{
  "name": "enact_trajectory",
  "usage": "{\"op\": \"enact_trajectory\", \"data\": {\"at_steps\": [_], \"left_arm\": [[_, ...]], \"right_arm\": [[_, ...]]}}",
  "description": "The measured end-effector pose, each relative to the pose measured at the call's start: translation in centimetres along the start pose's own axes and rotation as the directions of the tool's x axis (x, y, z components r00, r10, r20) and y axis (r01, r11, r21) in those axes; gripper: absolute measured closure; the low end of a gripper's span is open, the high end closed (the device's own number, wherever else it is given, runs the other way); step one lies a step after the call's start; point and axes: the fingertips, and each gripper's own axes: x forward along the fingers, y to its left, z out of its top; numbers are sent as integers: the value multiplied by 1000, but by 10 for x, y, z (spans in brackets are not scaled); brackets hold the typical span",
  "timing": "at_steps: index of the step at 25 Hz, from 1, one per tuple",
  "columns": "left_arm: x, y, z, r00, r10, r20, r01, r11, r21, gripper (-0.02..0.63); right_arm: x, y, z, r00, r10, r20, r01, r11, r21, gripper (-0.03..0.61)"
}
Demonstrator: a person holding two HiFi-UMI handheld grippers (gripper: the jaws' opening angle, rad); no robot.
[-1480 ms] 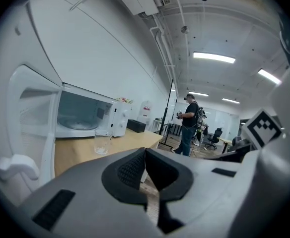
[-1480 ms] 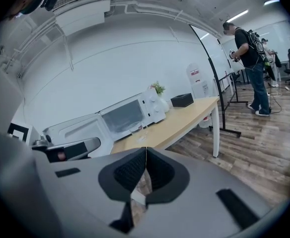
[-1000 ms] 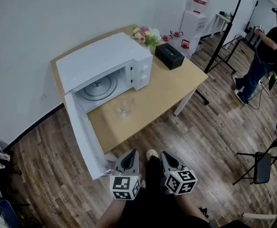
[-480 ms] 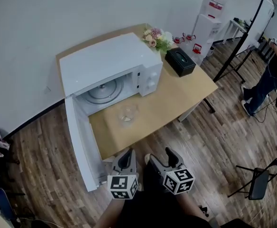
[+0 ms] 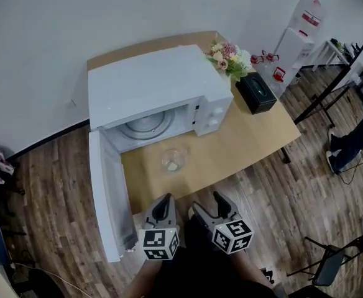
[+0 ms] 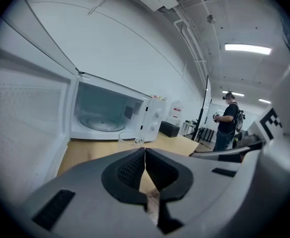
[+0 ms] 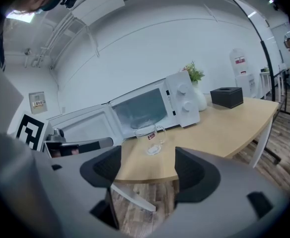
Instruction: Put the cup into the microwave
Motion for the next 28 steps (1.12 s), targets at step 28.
{"op": "enact_trajectory", "data": {"at_steps": [28], "left_arm": [[29,66,2,886,463,29,-455,880,-137,607]], "right_arm": [[114,-23,26,924,328,-198,-368,904,-217,267]]}}
